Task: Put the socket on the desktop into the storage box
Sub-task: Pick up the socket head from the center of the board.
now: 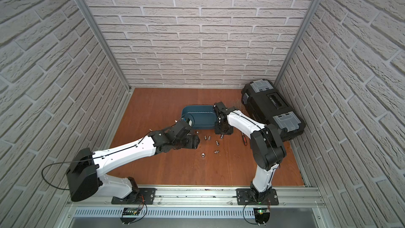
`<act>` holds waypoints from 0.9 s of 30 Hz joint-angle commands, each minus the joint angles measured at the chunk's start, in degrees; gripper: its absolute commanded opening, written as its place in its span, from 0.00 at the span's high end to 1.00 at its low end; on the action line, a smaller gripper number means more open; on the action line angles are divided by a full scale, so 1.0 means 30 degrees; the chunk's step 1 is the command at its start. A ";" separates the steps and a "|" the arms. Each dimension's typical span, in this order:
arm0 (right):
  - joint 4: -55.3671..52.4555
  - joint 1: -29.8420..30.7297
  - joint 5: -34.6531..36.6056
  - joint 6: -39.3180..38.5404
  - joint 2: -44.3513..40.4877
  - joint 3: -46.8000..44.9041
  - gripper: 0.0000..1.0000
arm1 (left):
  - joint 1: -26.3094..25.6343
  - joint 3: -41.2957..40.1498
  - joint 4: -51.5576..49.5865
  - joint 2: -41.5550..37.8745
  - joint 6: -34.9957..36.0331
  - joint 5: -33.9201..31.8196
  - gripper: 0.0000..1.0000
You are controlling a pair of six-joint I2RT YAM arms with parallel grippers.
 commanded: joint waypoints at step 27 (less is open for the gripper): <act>0.0655 -0.0197 0.0300 0.1128 0.2072 -0.0244 0.60 | -0.0235 -0.0637 0.0811 -0.0031 -0.0712 -0.0629 0.16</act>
